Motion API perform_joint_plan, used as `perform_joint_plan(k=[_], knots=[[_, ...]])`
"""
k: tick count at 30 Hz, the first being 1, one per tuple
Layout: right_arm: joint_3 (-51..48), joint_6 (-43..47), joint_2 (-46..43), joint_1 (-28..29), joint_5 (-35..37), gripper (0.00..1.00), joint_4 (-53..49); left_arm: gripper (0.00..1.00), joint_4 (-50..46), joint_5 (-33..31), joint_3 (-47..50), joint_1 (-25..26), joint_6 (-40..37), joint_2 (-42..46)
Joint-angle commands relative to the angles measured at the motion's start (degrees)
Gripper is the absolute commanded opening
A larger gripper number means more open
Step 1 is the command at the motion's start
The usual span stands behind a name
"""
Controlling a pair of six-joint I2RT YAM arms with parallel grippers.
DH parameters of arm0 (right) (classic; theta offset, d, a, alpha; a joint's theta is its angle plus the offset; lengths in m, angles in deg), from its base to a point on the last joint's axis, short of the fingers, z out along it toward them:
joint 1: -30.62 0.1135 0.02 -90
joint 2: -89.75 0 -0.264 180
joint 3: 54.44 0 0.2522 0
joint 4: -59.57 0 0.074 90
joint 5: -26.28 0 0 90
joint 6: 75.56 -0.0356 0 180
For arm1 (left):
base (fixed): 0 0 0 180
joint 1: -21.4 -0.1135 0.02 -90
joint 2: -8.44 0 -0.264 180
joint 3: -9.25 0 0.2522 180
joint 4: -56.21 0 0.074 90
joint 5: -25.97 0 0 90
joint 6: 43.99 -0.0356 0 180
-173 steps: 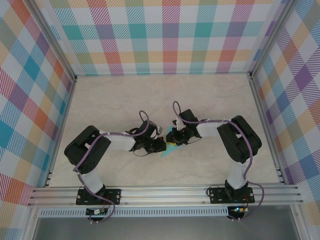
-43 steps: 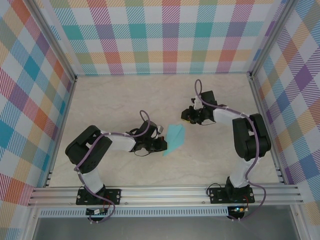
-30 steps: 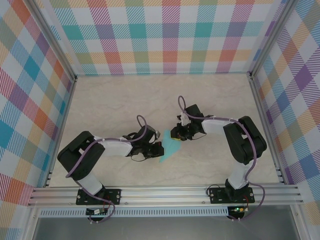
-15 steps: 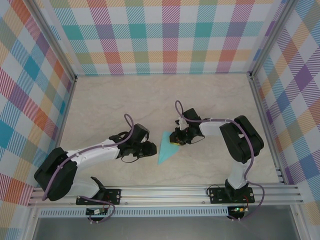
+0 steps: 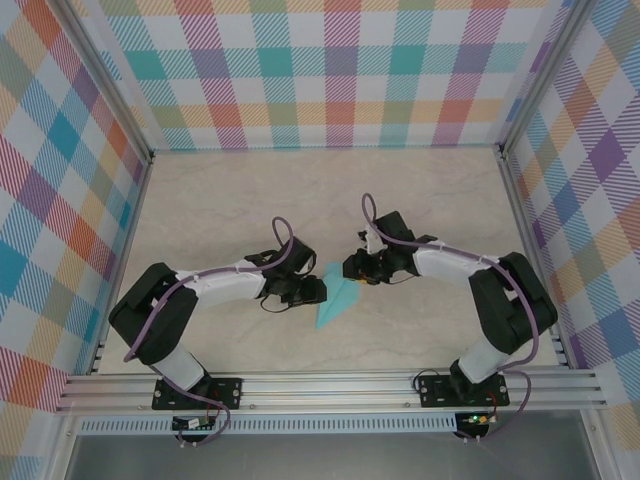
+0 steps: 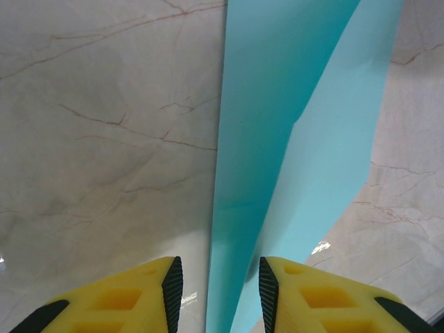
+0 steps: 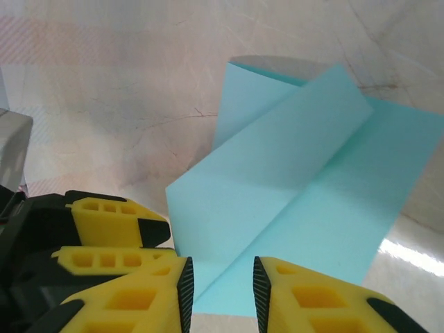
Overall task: Fold a paper plane with a square sheet of paper (pick it up from the middle)
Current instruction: Move the paper to the center of the table, then turn over the paper at the center of the table.
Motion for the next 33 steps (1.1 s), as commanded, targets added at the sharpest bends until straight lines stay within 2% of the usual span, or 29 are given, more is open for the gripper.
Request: perform_joint_plan(k=[1, 4, 10, 33], knots=[[-3.8, -3.7, -3.3, 0.3, 3.6, 0.34, -3.1, 0.37, -0.2, 0.7, -0.9, -0.2, -1.6, -0.6], [-7.2, -7.1, -5.4, 0.3, 3.8, 0.38, -2.3, 0.36, -0.5, 0.3, -1.3, -0.2, -2.2, -1.4], [-11.0, -10.7, -6.3, 0.3, 1.5, 0.41, 1.3, 0.28, -0.3, -0.1, -1.7, -0.2, -2.5, -2.9], [-12.0, -14.8, 0.0, 0.3, -2.1, 0.41, 9.1, 0.23, -0.5, 0.6, -3.0, -0.2, -3.4, -7.4]])
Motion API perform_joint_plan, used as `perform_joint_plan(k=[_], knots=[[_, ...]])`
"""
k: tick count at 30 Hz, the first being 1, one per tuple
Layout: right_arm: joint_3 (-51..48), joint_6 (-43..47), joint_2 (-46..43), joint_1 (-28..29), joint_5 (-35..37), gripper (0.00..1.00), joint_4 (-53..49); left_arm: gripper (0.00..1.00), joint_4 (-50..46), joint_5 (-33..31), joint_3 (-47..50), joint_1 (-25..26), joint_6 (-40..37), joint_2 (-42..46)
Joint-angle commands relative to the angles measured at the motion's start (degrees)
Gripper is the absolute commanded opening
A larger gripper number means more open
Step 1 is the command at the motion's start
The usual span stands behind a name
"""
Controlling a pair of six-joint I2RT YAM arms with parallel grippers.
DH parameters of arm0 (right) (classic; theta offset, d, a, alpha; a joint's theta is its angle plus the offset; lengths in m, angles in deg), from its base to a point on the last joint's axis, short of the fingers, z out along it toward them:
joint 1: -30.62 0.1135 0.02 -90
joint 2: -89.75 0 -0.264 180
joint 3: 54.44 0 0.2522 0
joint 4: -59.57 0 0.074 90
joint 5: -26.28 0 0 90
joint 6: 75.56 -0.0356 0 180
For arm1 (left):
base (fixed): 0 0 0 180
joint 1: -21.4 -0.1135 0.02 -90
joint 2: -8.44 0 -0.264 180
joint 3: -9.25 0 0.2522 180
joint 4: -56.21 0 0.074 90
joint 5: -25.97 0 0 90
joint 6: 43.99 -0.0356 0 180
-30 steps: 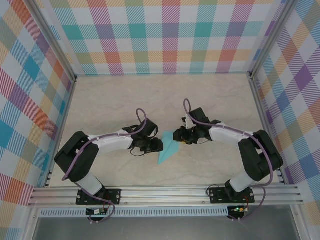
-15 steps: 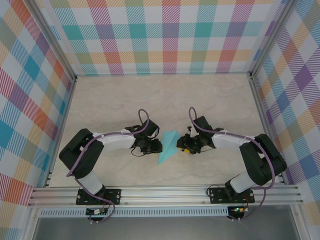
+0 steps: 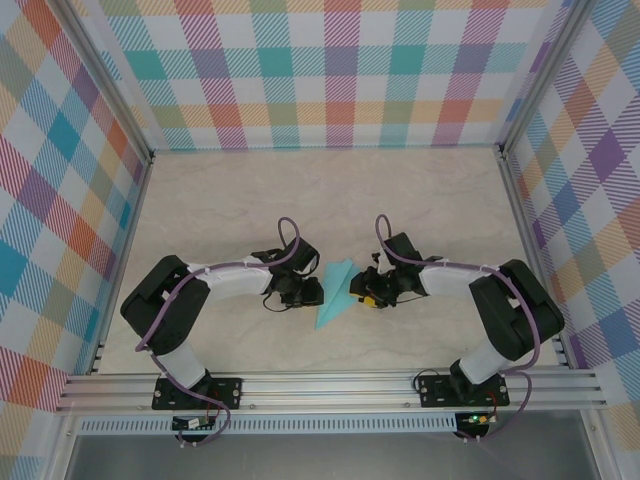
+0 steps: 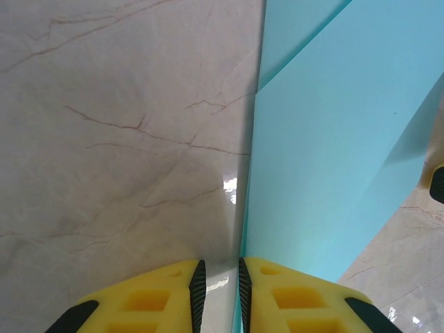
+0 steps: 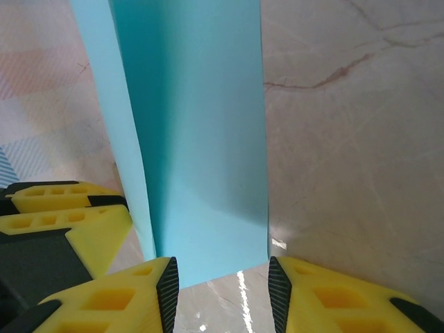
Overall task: Fold a paper plane with a square sheet of paper (pick it up from the middle)
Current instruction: Turn over the paper at the center of the table.
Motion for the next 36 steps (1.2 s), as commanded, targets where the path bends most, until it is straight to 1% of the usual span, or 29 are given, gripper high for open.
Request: perform_joint_plan(k=[1, 6, 11, 22, 33, 36], knots=[[-0.6, -1.1, 1.6, 0.3, -1.0, 0.41, 1.4, 0.23, 2.0, 0.4, -0.7, -0.2, -0.9, -3.3], [-1.0, -1.9, 2.9, 0.4, -1.5, 0.40, 2.9, 0.24, 2.2, 1.0, -0.6, -0.2, -0.9, -3.8], [-1.0, -3.1, 2.6, 0.4, -2.8, 0.38, 5.0, 0.25, 2.1, 1.6, -0.9, -0.1, -1.0, -4.0], [-0.6, -6.6, 3.1, 0.4, -2.4, 0.37, 7.2, 0.25, 2.0, 2.4, -1.4, -0.1, -1.3, -4.5], [0.2, -6.9, 2.7, 0.4, -2.7, 0.39, 7.3, 0.25, 2.0, 2.3, -1.6, -0.1, -1.4, -4.5], [0.4, -6.2, 1.8, 0.4, -1.8, 0.39, 5.7, 0.25, 2.0, 2.0, -1.4, -0.1, -1.3, -4.1]])
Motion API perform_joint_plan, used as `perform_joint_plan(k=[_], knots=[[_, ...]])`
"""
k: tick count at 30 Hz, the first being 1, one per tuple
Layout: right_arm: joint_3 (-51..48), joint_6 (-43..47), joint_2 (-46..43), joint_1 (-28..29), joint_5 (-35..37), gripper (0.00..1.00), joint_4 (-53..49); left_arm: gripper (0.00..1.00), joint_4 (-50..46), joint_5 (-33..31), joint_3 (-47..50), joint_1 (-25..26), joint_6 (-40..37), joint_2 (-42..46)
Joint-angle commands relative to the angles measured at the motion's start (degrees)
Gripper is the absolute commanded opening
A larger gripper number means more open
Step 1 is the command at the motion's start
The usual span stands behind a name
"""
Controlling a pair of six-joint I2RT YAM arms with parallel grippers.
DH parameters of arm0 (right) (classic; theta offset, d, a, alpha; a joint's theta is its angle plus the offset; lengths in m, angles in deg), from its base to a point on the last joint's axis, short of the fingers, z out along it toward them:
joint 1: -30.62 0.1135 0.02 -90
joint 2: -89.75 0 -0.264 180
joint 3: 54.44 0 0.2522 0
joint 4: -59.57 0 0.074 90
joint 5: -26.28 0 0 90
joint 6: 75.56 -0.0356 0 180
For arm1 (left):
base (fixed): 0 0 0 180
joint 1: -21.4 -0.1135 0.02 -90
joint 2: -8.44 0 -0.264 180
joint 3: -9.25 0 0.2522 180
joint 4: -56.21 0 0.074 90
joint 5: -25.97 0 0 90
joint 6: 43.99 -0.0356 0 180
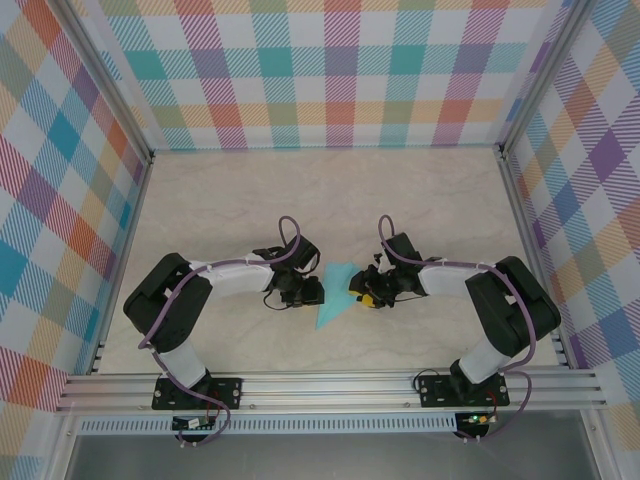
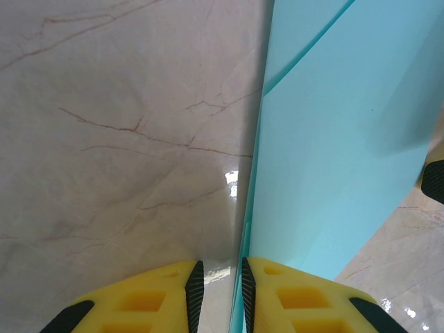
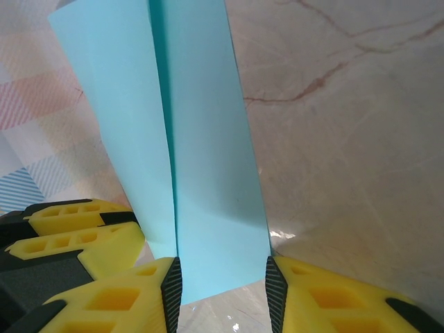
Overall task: Fold a paper plane with a square sheet of paper (pick it up from the middle)
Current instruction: Turn over the paper at the center of the table.
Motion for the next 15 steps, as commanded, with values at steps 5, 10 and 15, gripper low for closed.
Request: perform_joint_plan(k=[5, 10, 15], knots=[[0.9, 0.9, -0.2, 0.6, -1.0, 0.41, 2.0, 0.25, 3.7, 0.9, 0.0, 0.3, -0.7, -2.7], [1.2, 0.2, 0.6, 0.6, -1.5, 0.41, 2.9, 0.25, 3.6, 0.9, -0.3, 0.2, -0.6, -3.1], [2.2, 0.3, 1.0, 0.6, -1.8, 0.42, 2.8, 0.25, 3.6, 0.8, -0.5, 0.2, -0.7, -3.3]])
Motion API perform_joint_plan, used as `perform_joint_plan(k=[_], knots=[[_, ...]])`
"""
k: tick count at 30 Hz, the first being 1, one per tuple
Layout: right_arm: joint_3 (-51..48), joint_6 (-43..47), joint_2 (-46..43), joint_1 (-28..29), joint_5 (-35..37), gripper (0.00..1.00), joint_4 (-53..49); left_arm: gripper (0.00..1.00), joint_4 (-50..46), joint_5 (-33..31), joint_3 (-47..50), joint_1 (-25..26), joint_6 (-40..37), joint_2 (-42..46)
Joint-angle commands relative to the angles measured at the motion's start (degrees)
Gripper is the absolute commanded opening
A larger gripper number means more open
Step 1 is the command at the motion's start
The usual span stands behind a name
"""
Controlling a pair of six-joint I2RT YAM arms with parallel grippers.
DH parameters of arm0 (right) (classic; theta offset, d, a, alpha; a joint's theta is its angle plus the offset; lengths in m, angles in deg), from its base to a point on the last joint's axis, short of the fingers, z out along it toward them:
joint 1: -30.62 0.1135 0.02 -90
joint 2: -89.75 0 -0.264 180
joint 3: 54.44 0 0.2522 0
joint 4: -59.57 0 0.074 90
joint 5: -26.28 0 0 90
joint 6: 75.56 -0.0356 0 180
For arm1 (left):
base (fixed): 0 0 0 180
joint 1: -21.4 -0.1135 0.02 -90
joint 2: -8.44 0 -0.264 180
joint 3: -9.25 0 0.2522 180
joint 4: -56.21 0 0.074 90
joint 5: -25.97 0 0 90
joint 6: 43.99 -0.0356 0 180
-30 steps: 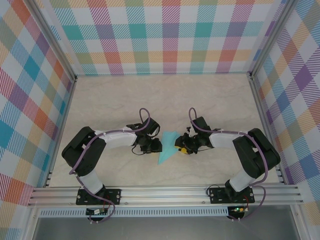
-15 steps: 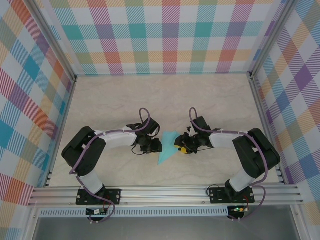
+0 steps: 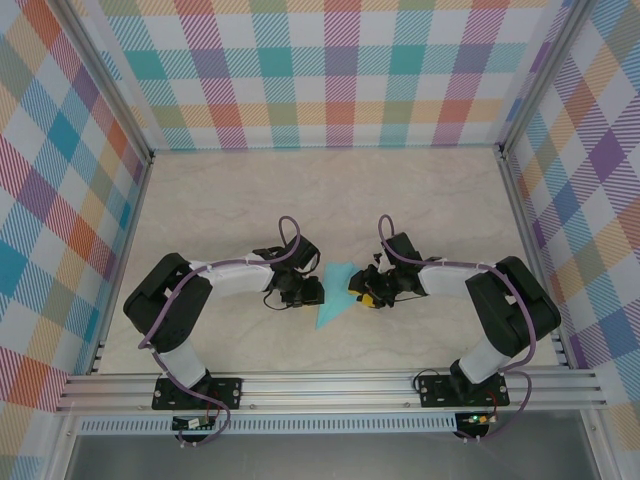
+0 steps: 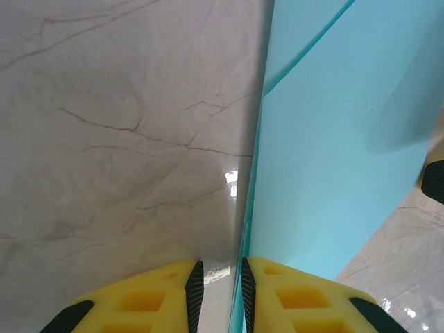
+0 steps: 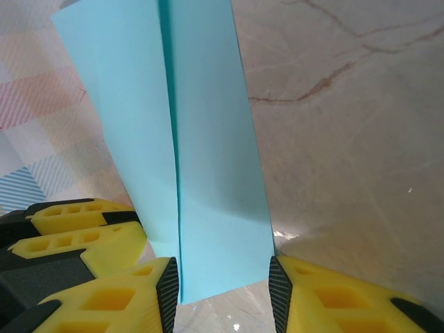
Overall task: Fold a paper plane with a square sheet of paper (pick it up from the middle)
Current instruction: Turn over the paper at the center of the table.
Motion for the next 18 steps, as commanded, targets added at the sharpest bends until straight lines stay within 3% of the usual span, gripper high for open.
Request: perform_joint_plan(k=[1, 11, 16, 18], knots=[[2.1, 0.3, 1.0, 0.6, -1.6, 0.42, 2.5, 0.25, 3.6, 0.7, -0.5, 0.3, -0.7, -3.4], [3.3, 0.6, 1.4, 0.8, -0.2, 0.41, 0.3, 0.25, 3.6, 0.6, -0.3, 0.2, -0.7, -3.6], [5.2, 4.0, -1.8, 1.0, 9.0, 0.43, -11.5, 0.24, 1.8, 0.6, -0.3, 0.2, -0.9, -3.4], [5.3, 4.6, -1.2, 1.0, 8.2, 0.43, -12.1, 0.24, 1.8, 0.5, -0.2, 0.2, -1.0, -3.4]])
